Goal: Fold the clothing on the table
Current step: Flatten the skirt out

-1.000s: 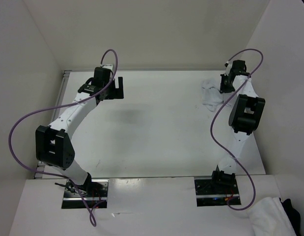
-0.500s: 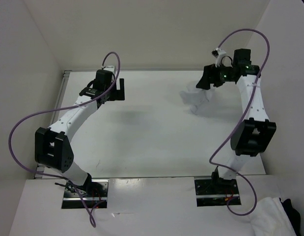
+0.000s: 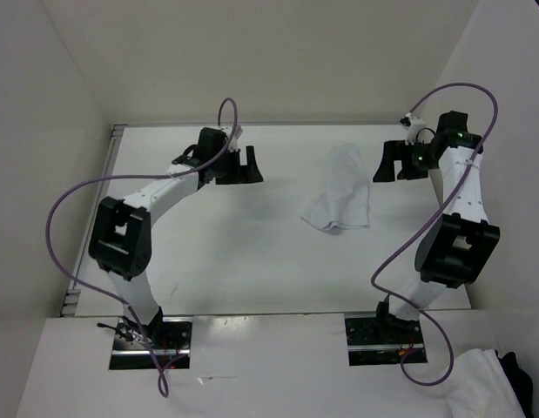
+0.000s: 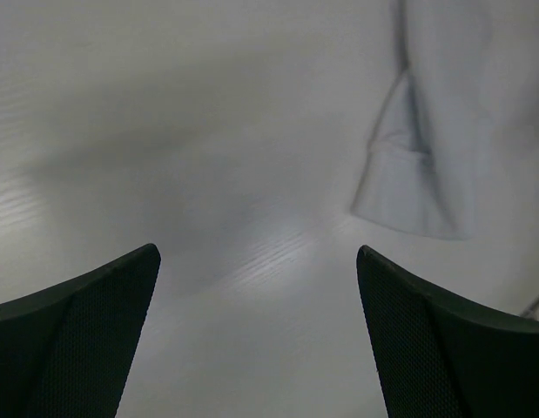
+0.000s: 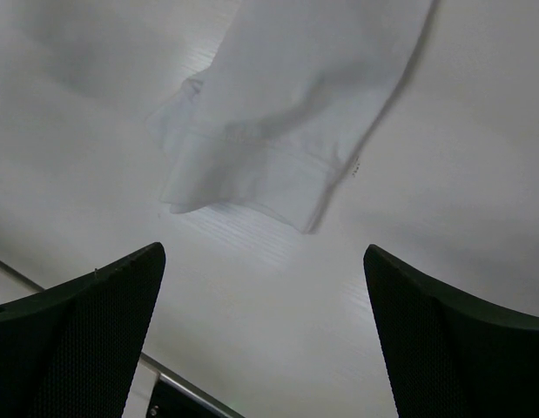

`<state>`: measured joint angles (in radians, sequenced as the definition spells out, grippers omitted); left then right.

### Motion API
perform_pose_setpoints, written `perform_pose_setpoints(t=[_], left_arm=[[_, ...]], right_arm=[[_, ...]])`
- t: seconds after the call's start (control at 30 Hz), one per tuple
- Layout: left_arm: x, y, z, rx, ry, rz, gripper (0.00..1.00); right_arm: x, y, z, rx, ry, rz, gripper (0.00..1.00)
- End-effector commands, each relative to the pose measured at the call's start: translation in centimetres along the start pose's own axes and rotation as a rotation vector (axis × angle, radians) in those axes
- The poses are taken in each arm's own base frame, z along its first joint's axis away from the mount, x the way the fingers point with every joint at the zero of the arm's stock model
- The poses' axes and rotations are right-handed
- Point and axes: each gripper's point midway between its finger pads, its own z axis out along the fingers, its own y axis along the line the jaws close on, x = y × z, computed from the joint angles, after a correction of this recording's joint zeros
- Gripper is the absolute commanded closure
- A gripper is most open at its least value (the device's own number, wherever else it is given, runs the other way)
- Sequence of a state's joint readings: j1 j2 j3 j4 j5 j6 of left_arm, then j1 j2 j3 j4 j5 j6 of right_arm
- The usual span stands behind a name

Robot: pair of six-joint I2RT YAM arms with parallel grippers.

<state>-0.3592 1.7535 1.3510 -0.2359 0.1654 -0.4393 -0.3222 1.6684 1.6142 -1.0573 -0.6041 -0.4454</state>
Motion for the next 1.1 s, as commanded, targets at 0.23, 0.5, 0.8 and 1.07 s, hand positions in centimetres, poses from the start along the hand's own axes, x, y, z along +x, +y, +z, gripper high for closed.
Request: perform_pose_setpoints(t=[0.23, 0.5, 0.8, 1.07], left_arm=[[5.5, -12.2, 8.0, 0.596, 0.412, -0.086, 0.00], [8.4, -13.7, 9.5, 0.591, 0.462, -0.012, 0.00], [13.5, -14.9, 11.4, 0.515, 0.541, 0.058, 0.01], [15.0, -13.7, 12.9, 0.459, 0.556, 0.085, 0.10]], right_arm=[[1.4, 1.5, -0.6, -0.035, -0.003, 0.043, 0.01], [2.4, 1.7, -0.8, -0.031, -0.001, 0.053, 0.01], [3.3, 2.3, -1.6, -0.010, -0.003, 0.046, 0.01], [3.9, 2.8, -2.2, -0.021, -0.013, 0.074, 0.01]])
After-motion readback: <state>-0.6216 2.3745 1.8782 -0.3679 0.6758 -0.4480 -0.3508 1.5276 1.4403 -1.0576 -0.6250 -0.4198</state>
